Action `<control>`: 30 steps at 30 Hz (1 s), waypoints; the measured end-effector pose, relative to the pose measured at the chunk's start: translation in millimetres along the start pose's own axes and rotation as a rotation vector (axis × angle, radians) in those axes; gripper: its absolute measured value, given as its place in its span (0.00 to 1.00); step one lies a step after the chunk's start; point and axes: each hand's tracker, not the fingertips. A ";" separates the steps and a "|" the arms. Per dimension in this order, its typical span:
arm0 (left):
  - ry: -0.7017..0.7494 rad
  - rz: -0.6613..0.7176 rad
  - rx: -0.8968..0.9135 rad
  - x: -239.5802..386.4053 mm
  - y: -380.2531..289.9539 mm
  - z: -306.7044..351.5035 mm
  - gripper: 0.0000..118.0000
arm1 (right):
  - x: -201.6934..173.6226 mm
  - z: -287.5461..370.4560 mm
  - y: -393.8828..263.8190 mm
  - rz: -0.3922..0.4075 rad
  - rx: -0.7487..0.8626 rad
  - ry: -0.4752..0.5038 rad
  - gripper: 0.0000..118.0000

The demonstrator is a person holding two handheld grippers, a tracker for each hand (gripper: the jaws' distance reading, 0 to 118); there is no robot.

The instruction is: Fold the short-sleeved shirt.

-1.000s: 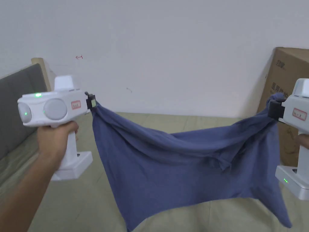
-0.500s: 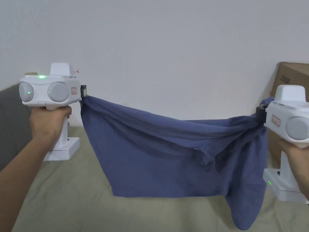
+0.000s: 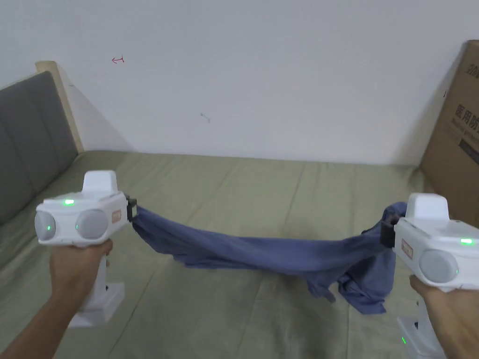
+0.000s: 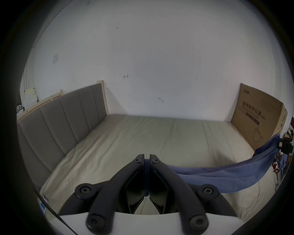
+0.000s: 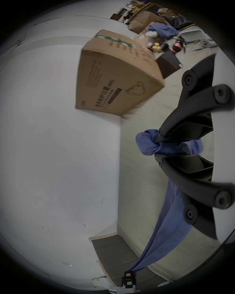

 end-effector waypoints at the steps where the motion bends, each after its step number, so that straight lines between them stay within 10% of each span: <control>1: -0.003 0.005 -0.015 -2.8 -13.8 4.6 0.01 | 1.3 5.7 -10.8 -0.007 -0.013 0.003 0.09; 30: 0.049 0.064 -0.276 -48.9 -282.1 217.6 0.01 | 63.0 197.1 -265.6 -0.136 -0.337 -0.050 0.09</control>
